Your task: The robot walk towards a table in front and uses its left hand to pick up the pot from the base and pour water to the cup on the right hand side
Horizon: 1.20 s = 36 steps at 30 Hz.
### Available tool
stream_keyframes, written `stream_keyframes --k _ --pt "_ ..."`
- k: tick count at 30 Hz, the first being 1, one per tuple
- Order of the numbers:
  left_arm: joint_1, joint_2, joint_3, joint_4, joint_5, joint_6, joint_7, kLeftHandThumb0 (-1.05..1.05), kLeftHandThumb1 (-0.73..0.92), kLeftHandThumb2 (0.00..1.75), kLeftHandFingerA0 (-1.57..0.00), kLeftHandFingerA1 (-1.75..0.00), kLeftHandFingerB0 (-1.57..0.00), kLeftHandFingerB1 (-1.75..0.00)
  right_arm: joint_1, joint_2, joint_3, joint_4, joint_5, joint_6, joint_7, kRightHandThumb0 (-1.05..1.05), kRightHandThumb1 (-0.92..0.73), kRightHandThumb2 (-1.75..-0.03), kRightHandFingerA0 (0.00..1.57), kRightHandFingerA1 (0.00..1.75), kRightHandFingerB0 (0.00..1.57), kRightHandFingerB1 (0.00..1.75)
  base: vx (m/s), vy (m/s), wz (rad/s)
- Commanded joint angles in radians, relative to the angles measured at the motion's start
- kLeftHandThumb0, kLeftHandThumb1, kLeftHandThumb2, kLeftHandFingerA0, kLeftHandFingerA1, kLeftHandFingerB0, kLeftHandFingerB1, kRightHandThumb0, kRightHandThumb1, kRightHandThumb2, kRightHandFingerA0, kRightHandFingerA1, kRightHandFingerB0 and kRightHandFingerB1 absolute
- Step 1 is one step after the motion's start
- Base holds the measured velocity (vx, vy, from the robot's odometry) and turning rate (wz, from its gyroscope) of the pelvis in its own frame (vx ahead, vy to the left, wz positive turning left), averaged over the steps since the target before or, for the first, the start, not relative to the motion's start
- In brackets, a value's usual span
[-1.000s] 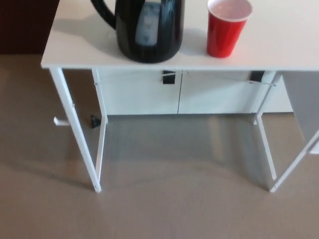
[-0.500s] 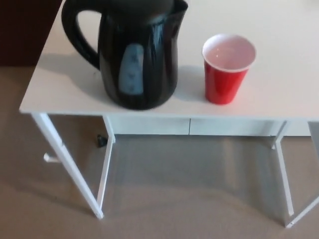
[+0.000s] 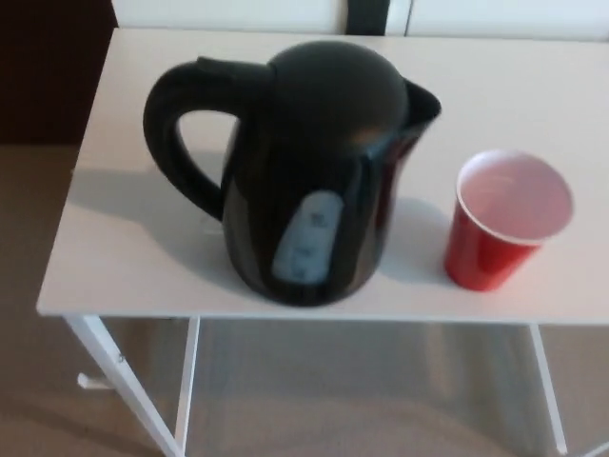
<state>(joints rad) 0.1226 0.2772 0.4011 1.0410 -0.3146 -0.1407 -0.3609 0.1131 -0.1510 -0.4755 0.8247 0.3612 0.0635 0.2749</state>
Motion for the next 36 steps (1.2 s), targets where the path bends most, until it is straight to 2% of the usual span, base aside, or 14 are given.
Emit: stream_keyframes --k 1,9,11,12,15,16,17,18,23,24,30,33,34,36 --pt "0.003 0.005 0.001 0.0 0.008 0.0 0.012 -0.18 0.69 0.6 -0.6 -0.47 -0.41 -0.39 -0.003 -0.013 -0.005 -0.003 -0.001 0.022 -0.046 -0.28 -0.66 -0.63 0.47 0.69 0.32 0.49 0.19 -0.045 0.1" --pt "-0.036 0.012 0.015 0.007 0.0 0.026 0.045 -0.17 0.63 0.58 -0.66 -0.48 -0.44 -0.39 -0.041 -0.015 -0.005 0.024 0.01 -0.004 -0.01 -0.22 -0.67 -0.72 0.39 0.66 0.32 0.53 0.13 -0.198 0.09" --pt "-0.041 0.022 0.011 -0.013 -0.001 0.032 0.02 -0.19 0.69 0.6 -0.62 -0.47 -0.39 -0.38 -0.06 -0.014 -0.001 0.026 0.005 0.012 -0.027 -0.19 -0.74 -0.72 0.41 0.67 0.31 0.49 0.02 -0.053 -0.01" --pt "-0.051 0.023 0.006 -0.022 0.002 0.036 0.018 -0.19 0.7 0.6 -0.62 -0.47 -0.38 -0.38 -0.082 -0.018 -0.016 0.032 0.03 0.046 -0.021 -0.19 -0.56 -1.03 0.38 0.68 0.2 0.56 0.0 0.0 0.0" --pt "-0.042 0.021 0.003 -0.032 0.004 0.038 0.016 -0.19 0.7 0.6 -0.62 -0.47 -0.38 -0.38 -0.08 -0.019 -0.026 0.032 0.038 0.061 -0.013 -0.19 -0.56 -1.03 0.38 0.68 0.2 0.56 0.04 0.062 -0.12" --pt "-0.049 0.019 0.012 -0.024 -0.005 0.044 0.023 -0.17 0.71 0.6 -0.65 -0.49 -0.46 -0.41 -0.081 -0.021 -0.026 0.029 0.038 0.07 -0.014 -0.24 -0.68 -0.71 0.33 0.61 0.3 0.5 0.0 0.0 0.0" --pt "-0.059 0.015 0.023 -0.014 -0.015 0.051 0.032 -0.17 0.71 0.6 -0.65 -0.49 -0.46 -0.41 -0.082 -0.023 -0.025 0.024 0.038 0.081 -0.015 -0.24 -0.68 -0.71 0.33 0.61 0.3 0.5 0.02 0.218 -0.17" --pt "-0.059 0.018 0.028 -0.011 -0.024 0.055 0.006 -0.19 0.73 0.61 -0.64 -0.49 -0.46 -0.41 -0.078 -0.027 -0.017 0.029 0.031 0.061 0.013 -0.22 -0.51 -1.01 0.28 0.63 0.18 0.55 0.02 0.279 -0.04" --pt "-0.078 0.026 0.037 -0.007 -0.024 0.06 -0.005 -0.19 0.73 0.61 -0.66 -0.5 -0.46 -0.41 -0.097 -0.03 0.002 0.04 0.016 0.044 0.014 -0.23 -0.49 -1.01 0.34 0.67 0.19 0.57 0.0 0.258 0.05" --pt "-0.08 0.025 0.04 -0.008 -0.028 0.068 -0.006 -0.18 0.72 0.61 -0.65 -0.5 -0.43 -0.4 -0.091 -0.026 0.002 0.029 0.015 0.04 0.002 -0.26 -0.61 -0.72 0.36 0.69 0.3 0.52 0.04 0.1 0.15" --pt "-0.096 0.026 0.051 -0.005 -0.027 0.078 0.011 -0.17 0.72 0.61 -0.68 -0.52 -0.46 -0.42 -0.098 -0.022 0.004 0.032 0.016 0.029 0.0 -0.26 -0.65 -0.74 0.35 0.68 0.3 0.53 0.02 -0.005 0.04" --pt "-0.097 0.038 0.055 0.005 -0.027 0.087 -0.008 -0.18 0.72 0.61 -0.66 -0.5 -0.42 -0.4 -0.12 -0.02 -0.003 0.056 0.022 0.033 -0.018 -0.24 -0.61 -0.74 0.39 0.73 0.34 0.55 -0.02 -0.118 0.02" --pt "-0.088 0.039 0.054 0.001 -0.023 0.09 -0.003 -0.21 0.73 0.61 -0.65 -0.49 -0.44 -0.39 -0.116 -0.021 0.003 0.058 0.015 0.027 -0.013 -0.26 -0.59 -0.72 0.38 0.82 0.32 0.52 -0.07 -0.141 0.03" --pt "-0.068 0.041 0.055 0.004 -0.018 0.083 0.003 -0.18 0.76 0.62 -0.61 -0.48 -0.42 -0.39 -0.117 -0.023 0.012 0.063 0.008 0.036 -0.014 -0.21 -0.67 -0.74 0.37 0.72 0.31 0.52 -0.03 -0.124 0.02"
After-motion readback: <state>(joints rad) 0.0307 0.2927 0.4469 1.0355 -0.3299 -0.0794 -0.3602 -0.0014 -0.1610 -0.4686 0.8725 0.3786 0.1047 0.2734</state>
